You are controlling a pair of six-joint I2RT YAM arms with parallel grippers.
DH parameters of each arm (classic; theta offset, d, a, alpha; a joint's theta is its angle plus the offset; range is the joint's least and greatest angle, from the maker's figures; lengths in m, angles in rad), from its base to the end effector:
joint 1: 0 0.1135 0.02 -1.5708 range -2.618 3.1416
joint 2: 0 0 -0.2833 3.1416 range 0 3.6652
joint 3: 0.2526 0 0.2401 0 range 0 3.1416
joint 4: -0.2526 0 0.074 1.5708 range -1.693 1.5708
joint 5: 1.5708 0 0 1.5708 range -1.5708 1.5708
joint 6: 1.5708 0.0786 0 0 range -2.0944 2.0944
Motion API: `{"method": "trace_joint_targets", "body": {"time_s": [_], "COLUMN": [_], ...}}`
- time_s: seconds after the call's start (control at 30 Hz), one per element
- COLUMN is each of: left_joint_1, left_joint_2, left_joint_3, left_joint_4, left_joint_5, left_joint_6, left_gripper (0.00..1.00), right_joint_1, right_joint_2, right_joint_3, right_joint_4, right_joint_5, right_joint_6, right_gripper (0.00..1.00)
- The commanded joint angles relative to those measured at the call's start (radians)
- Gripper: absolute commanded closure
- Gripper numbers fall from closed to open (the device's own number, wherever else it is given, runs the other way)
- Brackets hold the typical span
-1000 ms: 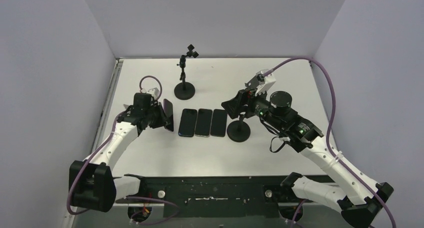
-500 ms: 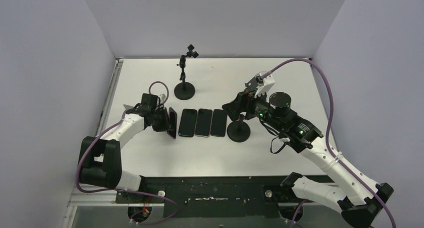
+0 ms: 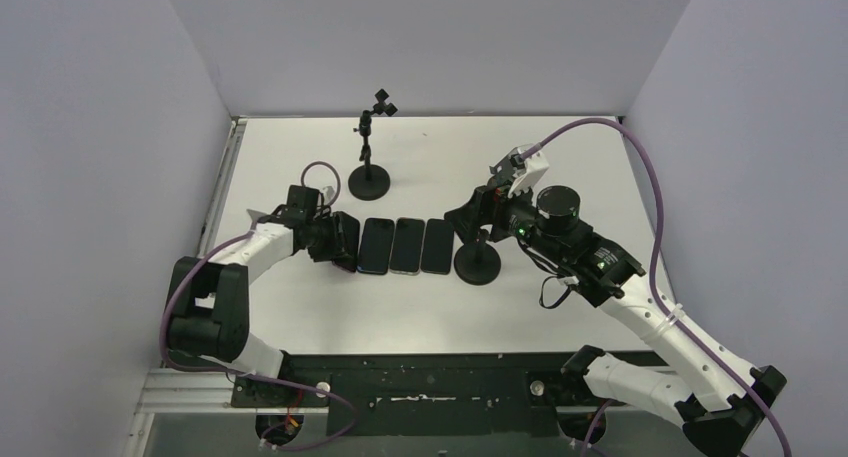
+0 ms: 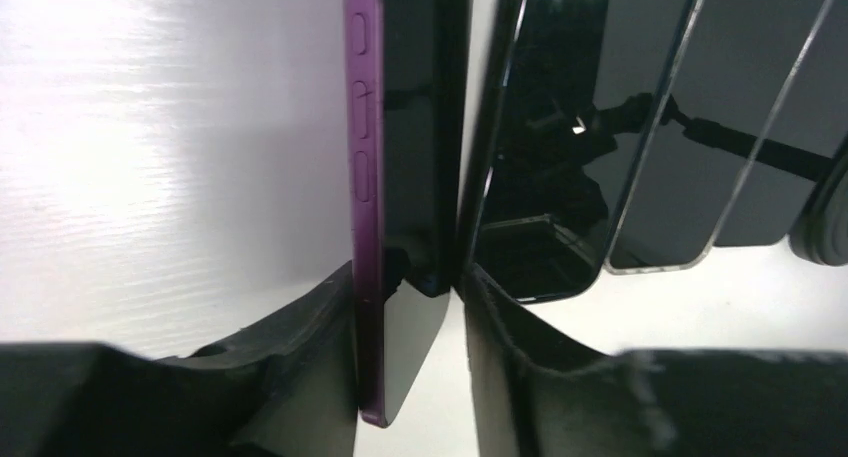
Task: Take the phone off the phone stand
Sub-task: Place the phone at the center of the board, then reset both arms
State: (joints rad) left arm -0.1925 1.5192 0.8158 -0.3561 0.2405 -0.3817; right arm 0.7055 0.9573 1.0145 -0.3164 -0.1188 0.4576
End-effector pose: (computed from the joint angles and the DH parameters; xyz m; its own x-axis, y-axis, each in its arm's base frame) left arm 0.2860 -0.0748 0.1607 -0.9062 -0.1919 -0.3767 -0.0402 0.9261 -0.3750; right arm 0.1710 0.1579 0.3794 -0.4980 0.1521 -0.8537 -0.5696 0.6849 0.4543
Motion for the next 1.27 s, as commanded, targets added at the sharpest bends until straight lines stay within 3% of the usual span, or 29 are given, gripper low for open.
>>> {"method": "trace_joint_targets", "body": {"time_s": [0.0, 0.2, 0.5, 0.53, 0.57, 0.83, 1.03, 1.23], "left_joint_1": [0.005, 0.005, 0.005, 0.005, 0.005, -0.039, -0.144, -0.184], "left_joint_2": [-0.014, -0.047, -0.11, -0.117, -0.124, -0.229, -0.279, -0.314], "left_joint_3": [0.014, 0.01, 0.001, 0.001, 0.002, 0.016, 0.067, 0.084], "left_joint_4": [0.006, 0.003, 0.016, 0.02, 0.023, 0.034, 0.019, 0.019], "left_joint_5": [-0.072, -0.155, -0.211, -0.211, -0.213, -0.233, -0.355, -0.426], "left_joint_6": [0.007, -0.013, -0.037, -0.041, -0.046, -0.136, -0.164, -0.18], "left_gripper": [0.59, 0.47, 0.39, 0.13, 0.04, 0.03, 0.03, 0.03], "right_joint_1": [-0.008, -0.008, -0.008, -0.008, -0.008, -0.007, -0.007, -0.008], "right_joint_2": [-0.018, -0.015, -0.011, -0.011, -0.009, -0.017, -0.027, -0.039], "right_joint_3": [-0.009, -0.008, -0.008, -0.007, -0.009, 0.01, 0.033, 0.029], "right_joint_4": [0.014, 0.002, -0.015, -0.017, -0.017, -0.03, -0.055, -0.059], "right_joint_5": [0.018, 0.029, 0.048, 0.05, 0.052, 0.099, 0.233, 0.268], "right_joint_6": [0.007, 0.01, 0.01, 0.011, 0.011, 0.004, 0.01, 0.014], "right_gripper": [0.0, 0.0, 0.0, 0.0, 0.0, 0.0, 0.0, 0.0]}}
